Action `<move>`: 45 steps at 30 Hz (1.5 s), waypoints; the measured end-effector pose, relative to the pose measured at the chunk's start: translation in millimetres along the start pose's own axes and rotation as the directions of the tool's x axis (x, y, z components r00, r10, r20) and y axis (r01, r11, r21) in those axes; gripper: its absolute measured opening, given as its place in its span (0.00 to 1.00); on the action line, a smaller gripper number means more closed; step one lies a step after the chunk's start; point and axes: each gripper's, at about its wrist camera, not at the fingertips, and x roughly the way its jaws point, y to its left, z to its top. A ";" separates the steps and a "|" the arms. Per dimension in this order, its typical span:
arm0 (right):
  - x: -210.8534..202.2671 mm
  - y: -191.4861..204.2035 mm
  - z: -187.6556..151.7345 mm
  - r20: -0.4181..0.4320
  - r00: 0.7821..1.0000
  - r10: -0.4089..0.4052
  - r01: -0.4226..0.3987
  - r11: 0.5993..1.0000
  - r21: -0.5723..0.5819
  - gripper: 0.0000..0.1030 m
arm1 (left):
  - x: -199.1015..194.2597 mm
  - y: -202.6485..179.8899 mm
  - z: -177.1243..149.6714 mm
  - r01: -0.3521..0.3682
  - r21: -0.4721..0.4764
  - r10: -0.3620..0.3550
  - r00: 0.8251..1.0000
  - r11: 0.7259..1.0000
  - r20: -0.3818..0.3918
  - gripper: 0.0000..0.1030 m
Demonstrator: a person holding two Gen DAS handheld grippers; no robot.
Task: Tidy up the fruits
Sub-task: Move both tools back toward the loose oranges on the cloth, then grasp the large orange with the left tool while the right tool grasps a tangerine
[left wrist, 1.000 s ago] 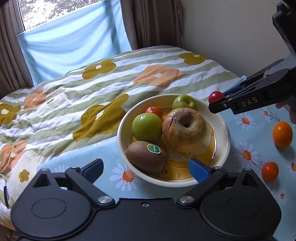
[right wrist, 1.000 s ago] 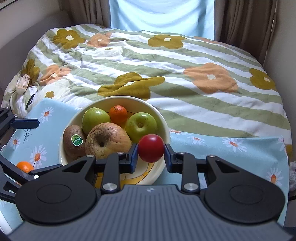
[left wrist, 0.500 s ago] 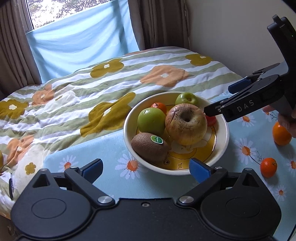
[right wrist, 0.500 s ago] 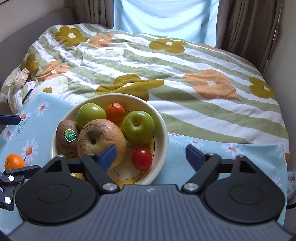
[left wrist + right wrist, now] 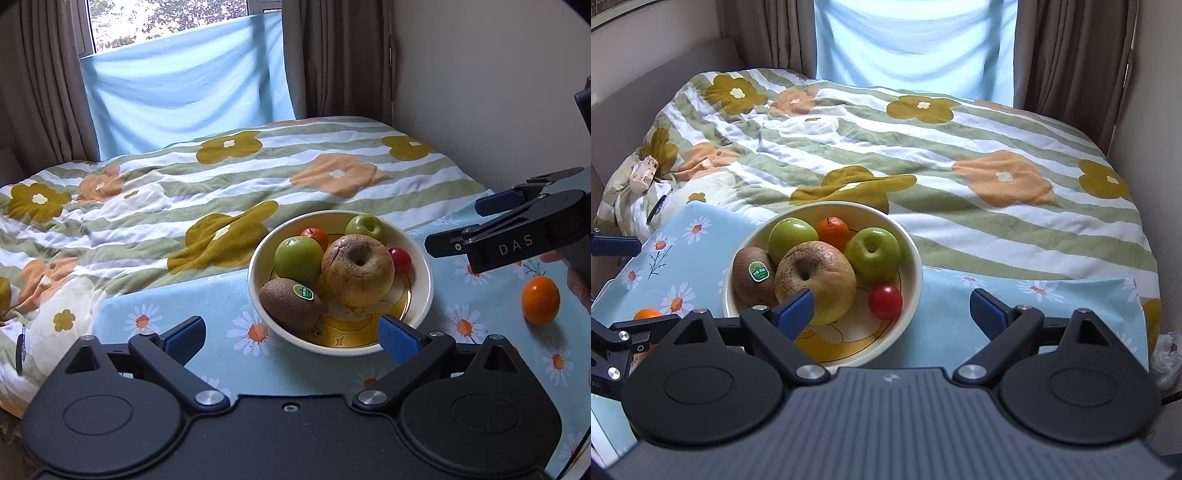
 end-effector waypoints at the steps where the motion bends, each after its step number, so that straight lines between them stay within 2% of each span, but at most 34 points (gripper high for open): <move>1: -6.1 0.7 -1.1 0.006 1.000 0.002 -0.002 1.000 -0.002 1.00 | -4.6 -0.8 0.1 -0.004 -0.011 0.004 1.000 1.000 0.006 0.98; 11: -67.9 6.6 -15.8 0.047 0.999 0.021 -0.021 1.000 0.002 1.00 | -61.5 -13.8 -12.6 -0.054 -0.099 0.062 0.995 0.994 0.076 0.98; 17: -103.8 12.6 -32.3 0.070 0.997 0.022 -0.022 1.000 0.010 1.00 | -95.4 -25.1 -30.1 -0.059 -0.155 0.078 0.990 0.986 0.121 0.98; 28: -146.8 21.2 -69.5 0.082 0.996 0.033 -0.037 0.998 0.043 1.00 | -144.3 -43.8 -65.9 -0.101 -0.197 0.134 0.977 0.975 0.165 0.99; 37: -144.3 32.9 -106.2 0.063 0.998 -0.020 0.011 0.990 0.140 1.00 | -133.0 -13.9 -93.3 -0.123 -0.181 0.148 0.980 0.976 0.133 0.99; 45: -120.0 37.8 -130.7 0.043 0.992 -0.116 0.101 0.960 0.262 1.00 | -100.4 21.3 -101.7 -0.100 -0.095 0.109 0.989 0.990 0.104 0.98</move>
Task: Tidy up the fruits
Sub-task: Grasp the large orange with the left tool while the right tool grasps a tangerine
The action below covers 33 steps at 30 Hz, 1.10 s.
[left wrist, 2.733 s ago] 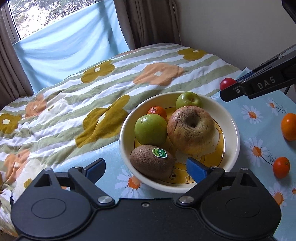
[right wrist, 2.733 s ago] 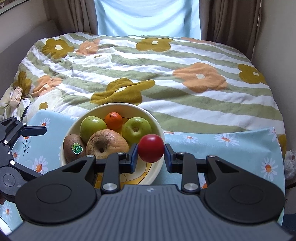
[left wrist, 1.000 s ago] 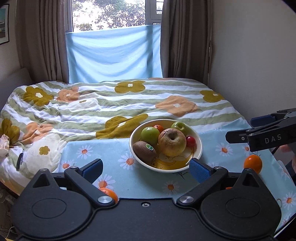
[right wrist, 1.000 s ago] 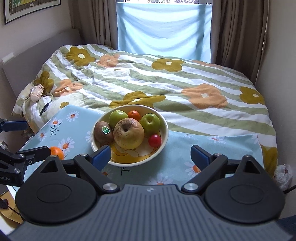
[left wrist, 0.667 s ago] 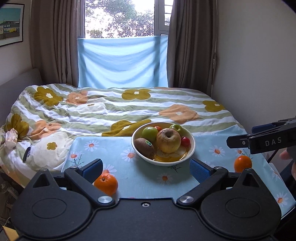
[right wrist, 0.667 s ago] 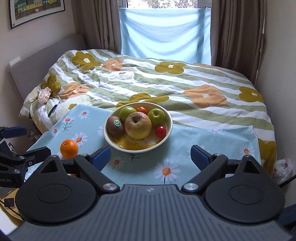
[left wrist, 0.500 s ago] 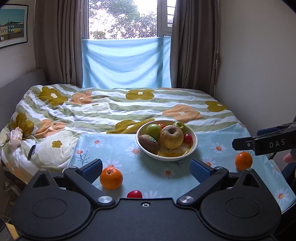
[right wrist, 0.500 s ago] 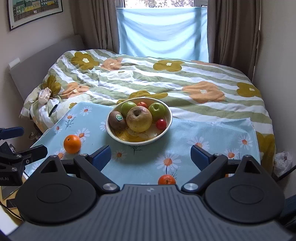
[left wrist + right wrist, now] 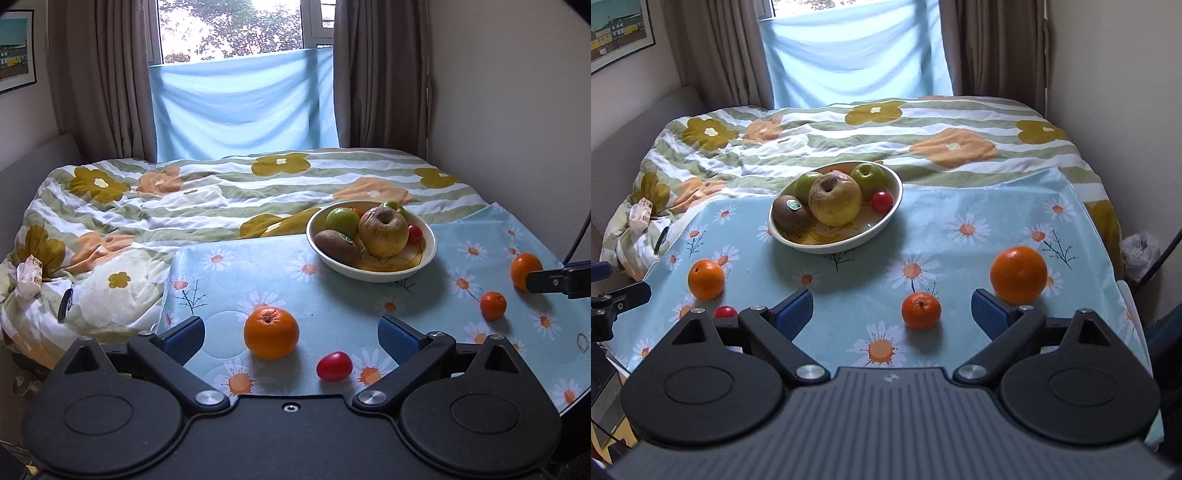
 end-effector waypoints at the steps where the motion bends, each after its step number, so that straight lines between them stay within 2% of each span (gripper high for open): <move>1: 3.1 0.4 -2.5 0.000 1.000 -0.012 0.012 1.000 0.009 1.00 | 7.2 3.1 -0.7 0.006 0.017 -0.006 1.000 1.000 -0.007 0.98; 10: 38.1 4.1 -19.1 -0.024 0.991 -0.132 0.133 0.987 0.089 1.00 | 65.4 21.2 -10.0 0.078 0.095 -0.070 0.994 0.992 -0.089 0.88; 19: 71.3 12.4 -21.5 -0.061 0.977 -0.204 0.210 0.972 0.109 1.00 | 110.8 32.9 -10.6 0.142 0.101 -0.124 0.978 0.985 -0.167 0.77; 24: 86.2 14.1 -20.8 -0.088 0.972 -0.216 0.225 0.967 0.115 0.92 | 127.7 37.6 -8.8 0.181 0.097 -0.159 0.966 0.979 -0.206 0.62; 33: 104.4 10.8 -18.7 -0.125 0.961 -0.247 0.261 0.959 0.109 0.74 | 127.5 36.8 -8.9 0.192 0.121 -0.164 0.965 0.974 -0.207 0.61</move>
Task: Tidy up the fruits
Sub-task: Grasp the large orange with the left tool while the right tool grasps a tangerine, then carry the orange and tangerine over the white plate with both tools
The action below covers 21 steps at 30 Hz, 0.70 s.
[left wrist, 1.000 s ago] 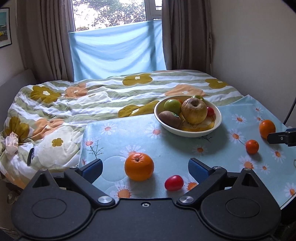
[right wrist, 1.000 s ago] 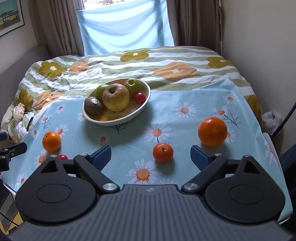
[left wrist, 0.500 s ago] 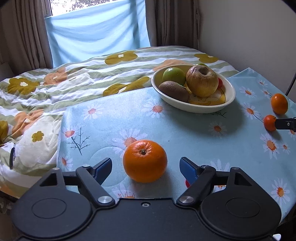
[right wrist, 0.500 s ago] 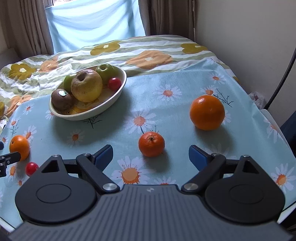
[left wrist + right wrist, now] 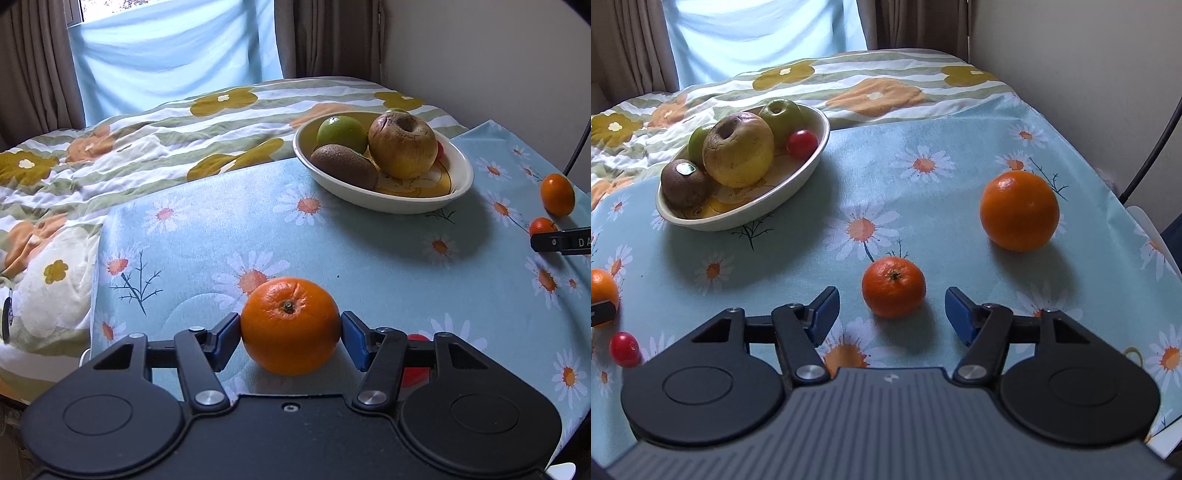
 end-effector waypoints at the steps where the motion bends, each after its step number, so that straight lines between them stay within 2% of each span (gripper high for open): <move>1: 0.6 0.3 0.4 0.001 1.000 -0.003 0.003 1.000 -0.001 0.73 | 0.1 0.9 0.3 0.004 -0.003 -0.004 1.000 1.000 -0.001 0.61; 7: 5.5 2.4 3.5 -0.001 1.000 0.001 -0.001 1.000 -0.013 0.64 | 0.5 3.4 0.6 0.013 -0.008 -0.013 1.000 1.000 -0.001 0.61; 11: 8.5 3.2 5.8 0.001 1.000 -0.013 0.013 1.000 -0.018 0.53 | 0.5 3.1 0.2 0.012 -0.009 -0.012 1.000 1.000 0.000 0.61; 21: -2.8 0.6 9.4 0.026 1.000 0.005 -0.004 0.999 -0.032 0.51 | -13.5 3.1 -4.3 -0.006 -0.039 0.007 1.000 0.999 0.024 0.61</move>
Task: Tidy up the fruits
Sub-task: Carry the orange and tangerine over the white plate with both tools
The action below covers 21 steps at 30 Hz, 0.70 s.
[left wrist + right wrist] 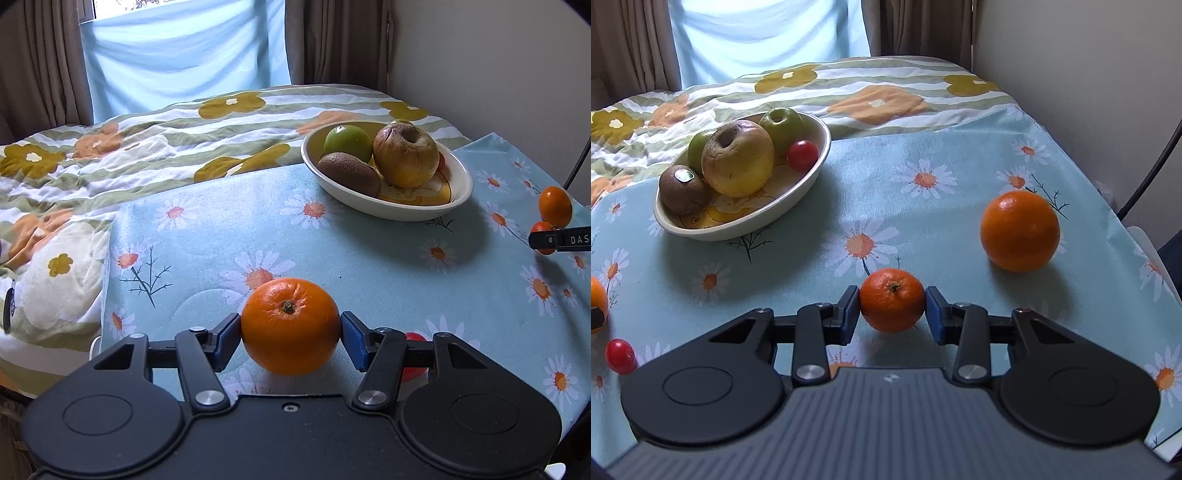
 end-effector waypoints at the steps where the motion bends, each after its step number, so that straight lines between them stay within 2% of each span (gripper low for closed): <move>1: -2.0 -0.1 0.6 0.003 1.000 0.005 -0.005 1.000 -0.003 0.51 | -3.0 -0.6 -0.1 -0.003 -0.004 0.003 1.000 1.000 0.005 0.61; 11: -32.2 -7.1 7.8 0.041 0.997 0.069 -0.067 0.997 -0.041 0.51 | -40.9 -19.4 5.2 -0.040 -0.037 0.043 0.996 0.999 0.075 0.61; 21: -71.2 -28.8 21.4 0.059 0.987 0.151 -0.144 0.983 -0.112 0.51 | -88.1 -64.2 15.8 -0.075 -0.079 0.087 0.985 0.994 0.151 0.61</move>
